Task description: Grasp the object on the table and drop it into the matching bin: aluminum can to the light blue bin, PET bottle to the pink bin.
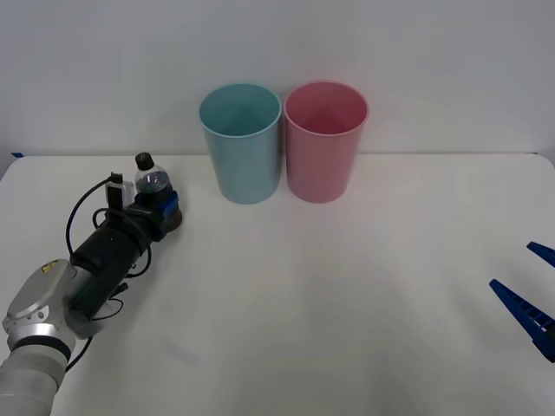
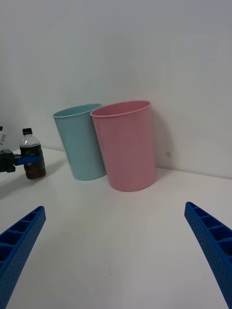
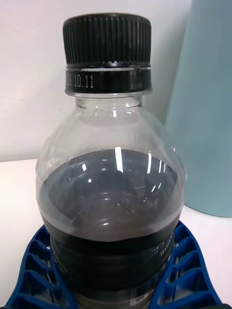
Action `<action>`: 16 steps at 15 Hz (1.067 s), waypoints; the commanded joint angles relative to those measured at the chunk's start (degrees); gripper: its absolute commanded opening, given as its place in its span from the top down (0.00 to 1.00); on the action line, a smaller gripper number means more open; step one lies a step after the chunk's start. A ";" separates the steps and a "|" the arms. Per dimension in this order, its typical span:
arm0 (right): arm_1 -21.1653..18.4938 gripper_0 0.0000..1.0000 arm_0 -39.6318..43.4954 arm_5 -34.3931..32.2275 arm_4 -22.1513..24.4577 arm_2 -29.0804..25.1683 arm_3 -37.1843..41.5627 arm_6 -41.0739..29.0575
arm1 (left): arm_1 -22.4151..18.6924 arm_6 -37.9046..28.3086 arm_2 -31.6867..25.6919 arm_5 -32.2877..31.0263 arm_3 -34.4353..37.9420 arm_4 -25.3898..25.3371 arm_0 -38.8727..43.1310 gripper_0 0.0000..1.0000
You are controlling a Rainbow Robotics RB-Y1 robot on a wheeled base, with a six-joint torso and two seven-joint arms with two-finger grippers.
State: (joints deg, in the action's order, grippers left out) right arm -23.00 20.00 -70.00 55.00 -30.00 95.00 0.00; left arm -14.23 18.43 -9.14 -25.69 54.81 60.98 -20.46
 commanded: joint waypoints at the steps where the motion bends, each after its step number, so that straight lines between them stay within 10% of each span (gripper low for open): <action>1: 0.00 0.00 0.00 0.00 0.00 0.00 0.00 0.00 | -1.06 -0.24 0.00 -1.91 0.04 -0.60 0.42 1.00; 10: 0.00 0.00 0.00 0.00 0.00 0.00 0.00 0.00 | -4.66 -4.37 1.67 -6.21 13.66 -6.05 8.60 1.00; 16: 0.00 0.00 0.00 0.00 0.00 0.00 0.00 0.00 | -8.88 -21.24 2.54 -6.12 29.13 -5.88 13.08 1.00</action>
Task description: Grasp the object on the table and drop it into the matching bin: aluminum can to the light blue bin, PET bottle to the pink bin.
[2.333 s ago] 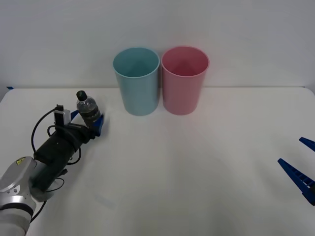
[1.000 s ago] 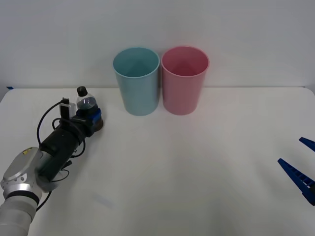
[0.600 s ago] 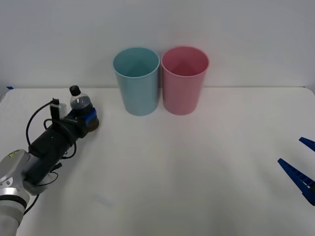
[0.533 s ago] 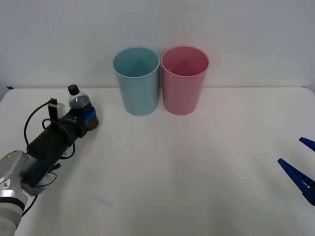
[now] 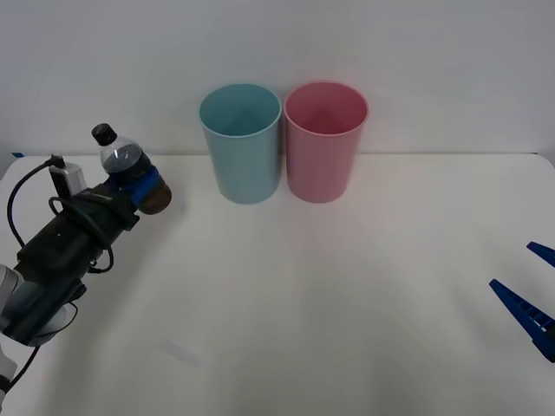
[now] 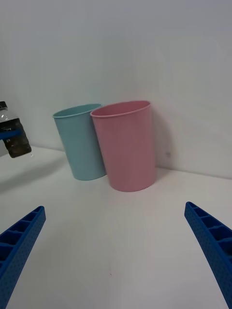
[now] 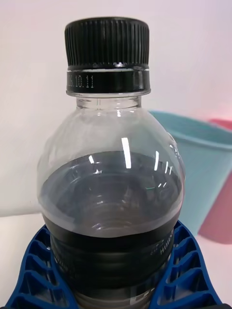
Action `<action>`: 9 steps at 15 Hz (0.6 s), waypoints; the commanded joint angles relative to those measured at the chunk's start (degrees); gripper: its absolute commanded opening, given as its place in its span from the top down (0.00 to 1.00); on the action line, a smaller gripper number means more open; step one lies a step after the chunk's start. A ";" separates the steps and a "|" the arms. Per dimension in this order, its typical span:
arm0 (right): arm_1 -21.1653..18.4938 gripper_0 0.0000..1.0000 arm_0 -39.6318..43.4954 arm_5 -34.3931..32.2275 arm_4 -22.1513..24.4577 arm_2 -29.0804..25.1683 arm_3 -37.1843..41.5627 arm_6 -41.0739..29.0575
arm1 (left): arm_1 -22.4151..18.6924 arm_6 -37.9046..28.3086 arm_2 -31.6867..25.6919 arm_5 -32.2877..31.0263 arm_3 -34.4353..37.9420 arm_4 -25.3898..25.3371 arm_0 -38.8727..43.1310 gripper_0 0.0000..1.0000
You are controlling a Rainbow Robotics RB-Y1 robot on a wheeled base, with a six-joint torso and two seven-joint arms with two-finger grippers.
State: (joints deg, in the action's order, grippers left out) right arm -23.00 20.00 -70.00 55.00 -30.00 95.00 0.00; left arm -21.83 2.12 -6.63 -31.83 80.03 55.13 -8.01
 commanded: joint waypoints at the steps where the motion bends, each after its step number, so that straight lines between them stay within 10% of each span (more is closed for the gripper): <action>1: 0.00 0.00 0.00 0.00 0.00 0.00 0.00 0.00 | -2.17 -7.30 0.03 0.01 5.49 -0.02 0.62 1.00; 9: 0.00 0.00 0.00 0.00 0.00 0.00 0.00 0.00 | -5.16 -23.30 -0.49 -0.34 14.89 2.62 -1.84 1.00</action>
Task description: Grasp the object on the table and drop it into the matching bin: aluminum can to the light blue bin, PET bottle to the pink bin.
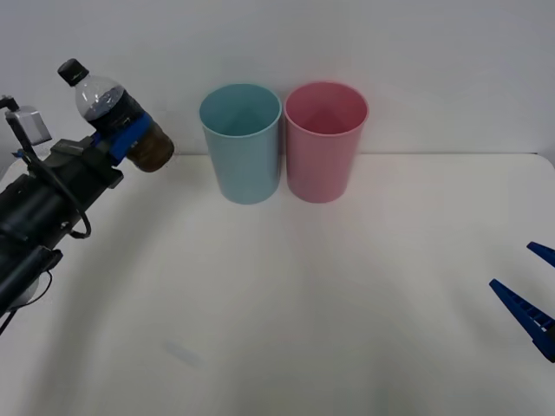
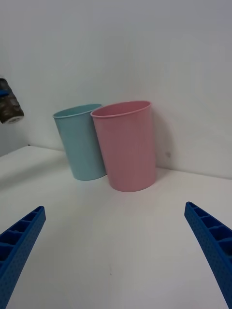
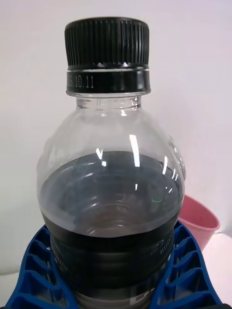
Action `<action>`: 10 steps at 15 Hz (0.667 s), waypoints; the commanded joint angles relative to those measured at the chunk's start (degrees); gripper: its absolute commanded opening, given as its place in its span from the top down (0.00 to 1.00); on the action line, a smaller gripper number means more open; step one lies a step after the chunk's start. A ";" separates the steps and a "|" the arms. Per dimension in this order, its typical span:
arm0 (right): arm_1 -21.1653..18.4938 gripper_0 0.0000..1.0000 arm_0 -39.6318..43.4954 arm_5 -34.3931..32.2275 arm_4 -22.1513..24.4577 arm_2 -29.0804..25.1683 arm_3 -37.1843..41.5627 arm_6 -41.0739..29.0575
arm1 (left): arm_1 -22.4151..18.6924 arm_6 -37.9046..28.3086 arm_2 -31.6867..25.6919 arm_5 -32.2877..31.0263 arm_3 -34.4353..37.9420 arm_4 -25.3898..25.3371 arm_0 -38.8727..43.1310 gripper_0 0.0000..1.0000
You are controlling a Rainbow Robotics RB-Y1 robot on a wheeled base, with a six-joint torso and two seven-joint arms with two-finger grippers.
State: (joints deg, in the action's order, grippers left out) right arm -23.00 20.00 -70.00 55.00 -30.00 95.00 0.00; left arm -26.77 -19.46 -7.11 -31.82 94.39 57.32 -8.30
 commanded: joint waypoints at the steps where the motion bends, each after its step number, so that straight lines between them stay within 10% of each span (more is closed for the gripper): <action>1: 0.00 0.00 0.00 0.00 0.00 0.00 0.00 0.00 | -0.30 -1.90 -0.10 -0.61 0.54 0.43 -2.42 1.00; 10: 0.00 0.00 0.00 0.00 0.00 0.00 0.00 0.00 | -0.30 1.27 4.83 -10.19 -9.83 3.06 -18.95 1.00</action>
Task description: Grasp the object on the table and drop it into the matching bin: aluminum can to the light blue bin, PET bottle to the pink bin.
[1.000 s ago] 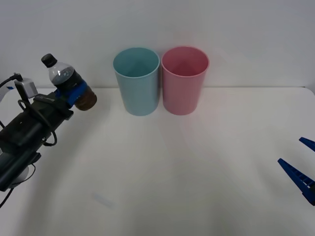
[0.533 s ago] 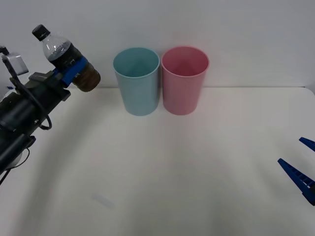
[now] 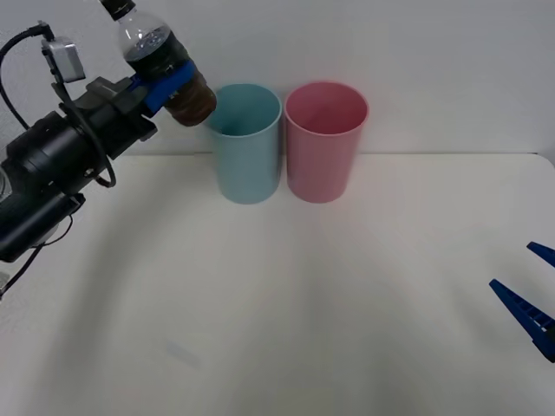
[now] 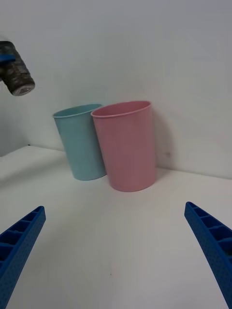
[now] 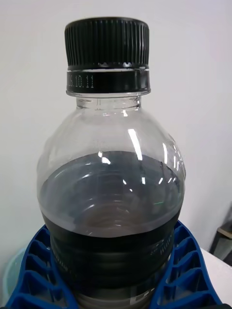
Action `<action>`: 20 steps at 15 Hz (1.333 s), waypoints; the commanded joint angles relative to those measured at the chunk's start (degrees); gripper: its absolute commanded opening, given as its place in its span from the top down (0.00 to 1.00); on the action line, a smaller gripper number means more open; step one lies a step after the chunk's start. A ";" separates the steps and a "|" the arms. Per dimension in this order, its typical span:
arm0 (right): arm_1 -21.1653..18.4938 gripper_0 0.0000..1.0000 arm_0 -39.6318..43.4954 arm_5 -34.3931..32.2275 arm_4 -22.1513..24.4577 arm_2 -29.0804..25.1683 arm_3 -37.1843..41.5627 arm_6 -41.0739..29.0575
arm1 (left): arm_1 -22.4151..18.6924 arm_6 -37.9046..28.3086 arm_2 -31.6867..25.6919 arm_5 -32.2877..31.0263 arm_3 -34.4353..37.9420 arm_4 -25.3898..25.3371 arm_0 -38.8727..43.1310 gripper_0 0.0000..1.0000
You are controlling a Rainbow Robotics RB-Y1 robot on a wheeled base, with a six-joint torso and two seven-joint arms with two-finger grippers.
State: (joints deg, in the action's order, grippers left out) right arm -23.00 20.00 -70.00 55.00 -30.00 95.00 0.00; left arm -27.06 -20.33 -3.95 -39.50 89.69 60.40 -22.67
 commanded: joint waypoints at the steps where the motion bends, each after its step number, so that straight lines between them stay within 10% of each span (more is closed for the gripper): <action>1: 0.00 0.00 0.00 0.00 0.00 0.00 0.00 0.00 | -0.10 2.49 3.16 -2.87 -7.95 0.07 -7.48 1.00; 11: 0.00 0.00 0.00 0.00 0.00 0.00 0.00 0.00 | 6.14 13.12 14.14 1.18 -36.52 -0.54 -32.09 1.00; 20: 0.00 0.00 0.00 0.00 0.00 0.00 0.00 0.00 | 15.02 21.12 24.34 19.54 -41.88 -2.04 -39.21 1.00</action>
State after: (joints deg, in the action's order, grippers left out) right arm -23.00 20.00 -70.00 55.00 -30.00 95.00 0.00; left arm -12.71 0.56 20.33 -20.98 47.73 58.12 -61.73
